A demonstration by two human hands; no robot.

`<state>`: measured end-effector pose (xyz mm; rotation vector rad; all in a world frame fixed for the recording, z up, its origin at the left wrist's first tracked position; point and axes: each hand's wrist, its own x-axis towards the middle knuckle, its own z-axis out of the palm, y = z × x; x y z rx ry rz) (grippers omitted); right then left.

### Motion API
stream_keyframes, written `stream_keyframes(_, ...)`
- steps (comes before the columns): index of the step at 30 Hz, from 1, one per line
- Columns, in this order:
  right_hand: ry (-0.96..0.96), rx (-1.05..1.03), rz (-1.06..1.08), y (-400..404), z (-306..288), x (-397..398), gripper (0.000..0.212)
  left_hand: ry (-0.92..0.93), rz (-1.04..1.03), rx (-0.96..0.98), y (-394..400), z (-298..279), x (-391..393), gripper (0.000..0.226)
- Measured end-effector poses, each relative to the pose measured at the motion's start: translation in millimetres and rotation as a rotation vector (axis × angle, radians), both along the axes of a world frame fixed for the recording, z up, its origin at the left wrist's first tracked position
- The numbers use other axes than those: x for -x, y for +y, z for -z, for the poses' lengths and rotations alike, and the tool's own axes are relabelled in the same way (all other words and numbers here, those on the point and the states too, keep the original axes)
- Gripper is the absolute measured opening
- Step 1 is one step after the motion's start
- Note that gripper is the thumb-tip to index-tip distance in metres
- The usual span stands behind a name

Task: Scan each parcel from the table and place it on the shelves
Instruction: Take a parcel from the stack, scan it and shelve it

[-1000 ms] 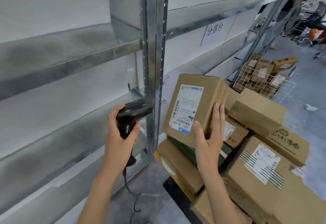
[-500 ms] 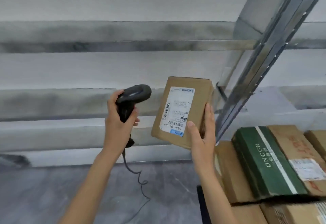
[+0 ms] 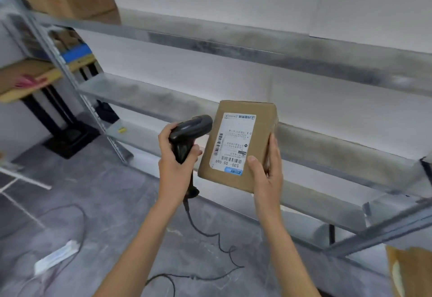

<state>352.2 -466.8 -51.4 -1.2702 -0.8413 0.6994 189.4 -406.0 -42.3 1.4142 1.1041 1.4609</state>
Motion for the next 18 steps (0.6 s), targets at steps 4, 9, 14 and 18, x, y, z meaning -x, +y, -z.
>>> stream_keyframes(4,0.077,-0.045,-0.056,37,-10,68,0.064,-0.056,-0.065,-0.017,24,-7,81,0.06)
stream_keyframes(9,0.172,-0.063,-0.098,76,-27,128,0.058,-0.145,-0.097,-0.022,48,-19,149,0.056)
stream_keyframes(14,0.173,-0.049,-0.158,112,-42,162,0.057,-0.169,-0.124,-0.067,73,-37,177,0.057)
stream_keyframes(18,0.185,-0.024,-0.193,145,-48,182,0.053,-0.178,-0.151,-0.11,95,-48,196,0.058)
